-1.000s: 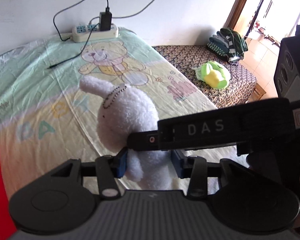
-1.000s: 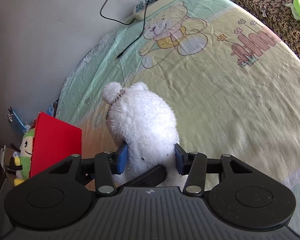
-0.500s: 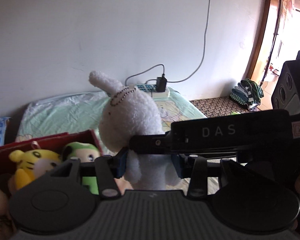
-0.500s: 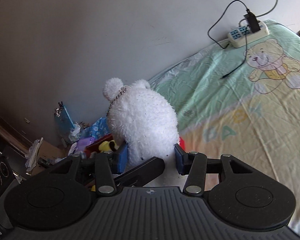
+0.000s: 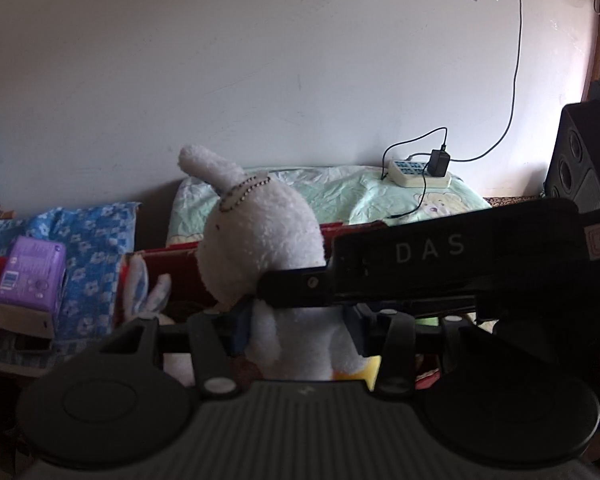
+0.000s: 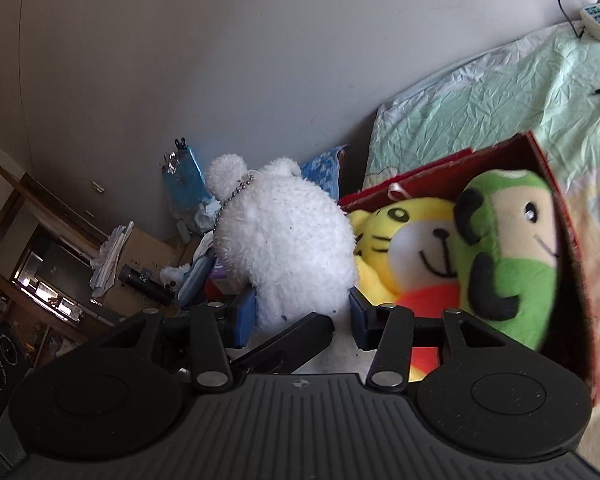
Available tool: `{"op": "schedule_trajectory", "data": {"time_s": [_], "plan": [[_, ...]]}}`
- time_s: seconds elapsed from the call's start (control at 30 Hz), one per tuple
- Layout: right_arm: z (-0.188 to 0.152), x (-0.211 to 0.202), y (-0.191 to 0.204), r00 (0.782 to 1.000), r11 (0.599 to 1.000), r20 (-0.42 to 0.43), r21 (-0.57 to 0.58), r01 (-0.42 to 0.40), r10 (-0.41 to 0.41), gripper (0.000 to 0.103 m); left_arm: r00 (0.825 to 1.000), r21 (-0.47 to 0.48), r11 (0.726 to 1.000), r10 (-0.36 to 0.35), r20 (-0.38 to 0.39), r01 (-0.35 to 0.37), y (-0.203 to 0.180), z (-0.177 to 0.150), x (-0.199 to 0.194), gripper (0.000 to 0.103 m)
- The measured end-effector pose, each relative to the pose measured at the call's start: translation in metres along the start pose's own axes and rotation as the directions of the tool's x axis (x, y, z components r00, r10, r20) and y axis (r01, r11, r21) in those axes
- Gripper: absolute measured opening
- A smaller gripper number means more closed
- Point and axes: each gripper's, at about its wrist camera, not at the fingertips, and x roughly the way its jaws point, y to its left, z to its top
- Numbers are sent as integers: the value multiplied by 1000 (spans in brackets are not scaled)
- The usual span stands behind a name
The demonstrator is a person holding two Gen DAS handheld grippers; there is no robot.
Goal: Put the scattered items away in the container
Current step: 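Lift the white bunny with the right gripper and carry it over the red box, then lower the white bunny into the red box beside the tiger and open the right gripper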
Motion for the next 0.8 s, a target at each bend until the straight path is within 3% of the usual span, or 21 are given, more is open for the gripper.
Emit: {"op": "schedule_trajectory", "data": {"time_s": [0.1,0.37,0.5,0.7,0.8], "plan": [[-4,22,12,999,1000,-38,-1,2,-2,50,999,-22,1000,-15,-36,14,16,-7,9,45],[-14,53,17,977,989,-155,-14,149,-149,51,986,-68,996,-65,-152,55,41,-26,37,46],[-17,66,10,967,986,-202,25,166,-158,51,984,-44,998,-57,-169,51,43,-34,45,47],[-20,75,14,956,981,-223,-1,193,-188,53,978,-74,996,-71,-194,57,53,-39,56,55],[-21,72,15,959,983,-220,-2,185,-181,56,980,-70,996,-70,-184,58,53,-38,54,63]]}}
